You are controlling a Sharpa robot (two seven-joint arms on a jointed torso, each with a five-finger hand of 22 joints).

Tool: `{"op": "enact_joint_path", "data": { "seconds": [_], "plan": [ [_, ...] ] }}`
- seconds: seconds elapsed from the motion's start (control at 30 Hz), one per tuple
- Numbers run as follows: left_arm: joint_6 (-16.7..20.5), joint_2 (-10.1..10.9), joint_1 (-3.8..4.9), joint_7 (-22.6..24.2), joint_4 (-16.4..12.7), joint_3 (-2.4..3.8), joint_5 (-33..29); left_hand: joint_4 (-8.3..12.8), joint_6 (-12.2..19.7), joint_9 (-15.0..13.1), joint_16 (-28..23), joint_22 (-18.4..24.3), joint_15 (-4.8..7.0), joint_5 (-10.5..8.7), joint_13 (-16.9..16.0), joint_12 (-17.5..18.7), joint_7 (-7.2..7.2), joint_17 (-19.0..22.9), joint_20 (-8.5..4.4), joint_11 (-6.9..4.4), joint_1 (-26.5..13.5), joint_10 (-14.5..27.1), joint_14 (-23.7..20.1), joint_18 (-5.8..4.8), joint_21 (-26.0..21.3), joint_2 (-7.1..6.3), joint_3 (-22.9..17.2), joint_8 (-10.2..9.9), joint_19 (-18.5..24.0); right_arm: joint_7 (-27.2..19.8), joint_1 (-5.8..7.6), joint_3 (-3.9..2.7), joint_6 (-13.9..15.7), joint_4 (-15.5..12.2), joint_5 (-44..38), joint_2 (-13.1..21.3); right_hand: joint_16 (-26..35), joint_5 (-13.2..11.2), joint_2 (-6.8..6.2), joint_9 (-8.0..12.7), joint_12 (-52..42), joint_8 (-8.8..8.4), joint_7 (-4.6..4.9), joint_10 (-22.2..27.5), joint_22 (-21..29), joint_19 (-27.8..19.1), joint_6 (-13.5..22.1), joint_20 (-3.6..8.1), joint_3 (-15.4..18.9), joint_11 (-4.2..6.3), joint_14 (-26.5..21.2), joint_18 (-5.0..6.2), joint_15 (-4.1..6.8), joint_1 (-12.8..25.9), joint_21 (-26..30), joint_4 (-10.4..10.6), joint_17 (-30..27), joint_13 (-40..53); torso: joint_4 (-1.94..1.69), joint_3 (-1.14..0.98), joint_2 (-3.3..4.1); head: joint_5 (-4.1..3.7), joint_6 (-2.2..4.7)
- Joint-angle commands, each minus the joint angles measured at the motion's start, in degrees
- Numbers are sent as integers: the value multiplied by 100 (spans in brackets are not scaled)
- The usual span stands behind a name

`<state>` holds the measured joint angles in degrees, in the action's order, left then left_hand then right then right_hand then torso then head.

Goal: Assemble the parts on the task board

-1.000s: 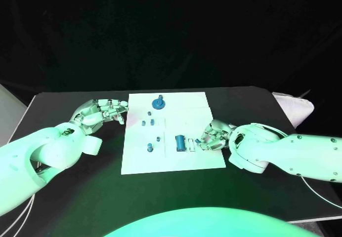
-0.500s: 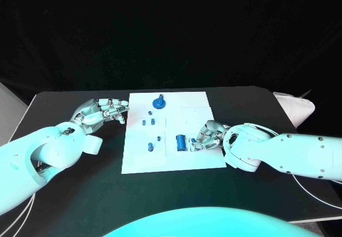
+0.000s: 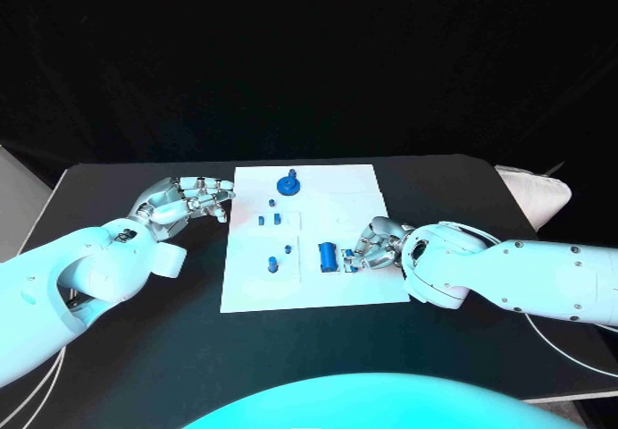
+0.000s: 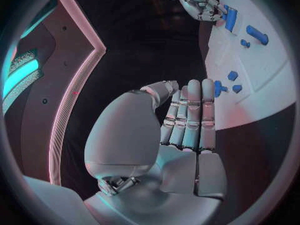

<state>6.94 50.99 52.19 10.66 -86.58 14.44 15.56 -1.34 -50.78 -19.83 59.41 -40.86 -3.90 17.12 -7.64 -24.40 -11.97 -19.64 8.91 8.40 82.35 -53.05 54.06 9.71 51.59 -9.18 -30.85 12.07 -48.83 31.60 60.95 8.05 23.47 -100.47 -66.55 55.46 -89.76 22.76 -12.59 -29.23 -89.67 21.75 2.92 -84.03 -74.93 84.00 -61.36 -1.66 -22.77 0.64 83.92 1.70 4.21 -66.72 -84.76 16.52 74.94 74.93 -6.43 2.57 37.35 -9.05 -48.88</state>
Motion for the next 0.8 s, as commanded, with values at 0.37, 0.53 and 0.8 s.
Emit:
{"op": "enact_joint_path", "data": {
  "seconds": [0.37, 0.53, 0.8],
  "plan": [
    [-99, -11, 0, 23, -8, 4, 8, 7, 27, 10, -40, -14, 6, 35, 10, -23, -7, 8, 3, -11, 37, 27, 1, 84, 45, 23, -42, 38, 43, 5, -7, 2, -67, 8, -59, -59, -24, 24, -11, 3, -33, -35, 40, -597, -1378, 509, -1, 18, 58, 29, 608, -73, 33, 73, 16, 4, 1506, 1507, 0, 5, 3, -2, -5],
    [-100, -14, 0, 23, -5, 4, 8, 7, 27, 10, -40, -14, 6, 35, 10, -23, -7, 8, 3, -11, 37, 27, 1, 84, 45, 23, -42, 38, 43, 7, -7, 2, -46, 25, -85, -77, -24, 10, -6, 2, -33, -35, 39, -597, -1376, 508, -5, 18, 73, 29, 608, -72, 33, 91, 22, 7, 1506, 1507, -1, 4, 1, 0, -7],
    [-103, -19, 0, 22, 2, 4, 8, 5, 29, 11, -41, -19, 5, 35, 13, -24, -8, 9, 4, -10, 31, 28, 2, 83, 51, 28, -46, 40, 48, 9, -7, 2, 14, 68, -102, -112, -24, -97, 16, 5, -33, -48, 42, -597, -1375, 508, -12, 17, 182, 27, 608, -72, 31, 218, 24, 15, 1506, 1507, 1, 2, 4, -1, -6]
  ]
}}
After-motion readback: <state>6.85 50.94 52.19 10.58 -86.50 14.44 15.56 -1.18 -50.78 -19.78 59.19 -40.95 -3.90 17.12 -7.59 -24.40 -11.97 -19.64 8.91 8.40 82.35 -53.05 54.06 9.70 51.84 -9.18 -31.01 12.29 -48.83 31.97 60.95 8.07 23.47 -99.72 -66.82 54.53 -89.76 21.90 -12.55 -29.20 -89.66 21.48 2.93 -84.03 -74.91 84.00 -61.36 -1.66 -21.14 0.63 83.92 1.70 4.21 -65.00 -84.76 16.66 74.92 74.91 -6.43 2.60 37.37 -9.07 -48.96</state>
